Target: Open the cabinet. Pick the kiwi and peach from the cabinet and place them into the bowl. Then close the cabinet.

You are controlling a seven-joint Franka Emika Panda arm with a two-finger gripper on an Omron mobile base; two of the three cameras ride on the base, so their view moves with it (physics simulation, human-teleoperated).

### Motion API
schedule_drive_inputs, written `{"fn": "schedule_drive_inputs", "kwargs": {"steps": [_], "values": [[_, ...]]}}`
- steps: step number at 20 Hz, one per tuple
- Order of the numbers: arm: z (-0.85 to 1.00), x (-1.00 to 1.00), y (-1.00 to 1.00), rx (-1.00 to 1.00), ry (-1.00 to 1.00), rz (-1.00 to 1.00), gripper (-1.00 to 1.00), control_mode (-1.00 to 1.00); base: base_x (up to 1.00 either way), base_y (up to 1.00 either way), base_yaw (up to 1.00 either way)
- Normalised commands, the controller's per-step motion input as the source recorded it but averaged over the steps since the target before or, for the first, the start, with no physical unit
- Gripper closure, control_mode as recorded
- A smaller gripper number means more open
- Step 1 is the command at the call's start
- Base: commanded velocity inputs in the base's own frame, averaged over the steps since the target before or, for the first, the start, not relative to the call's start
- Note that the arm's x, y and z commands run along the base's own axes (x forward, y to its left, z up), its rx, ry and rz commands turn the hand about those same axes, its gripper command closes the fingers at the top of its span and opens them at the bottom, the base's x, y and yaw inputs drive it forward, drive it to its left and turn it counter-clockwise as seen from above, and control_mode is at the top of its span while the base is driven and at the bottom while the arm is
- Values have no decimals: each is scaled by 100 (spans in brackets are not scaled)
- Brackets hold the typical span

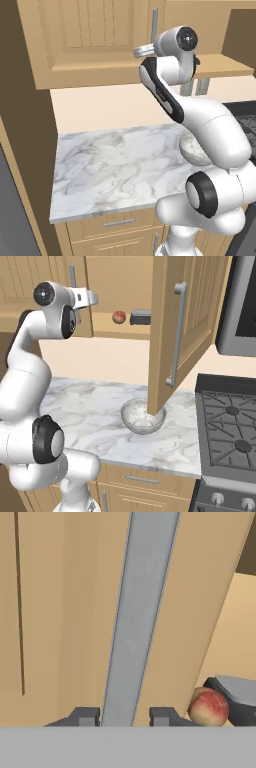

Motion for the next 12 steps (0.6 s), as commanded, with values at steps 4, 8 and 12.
{"fn": "schedule_drive_inputs", "kwargs": {"steps": [4,8,12], "values": [[0,-31,0,0,0,-1,100,-100,0,0,0],[0,-62,0,0,0,-3,100,-100,0,0,0],[0,-65,0,0,0,-3,100,-100,0,0,0]]}}
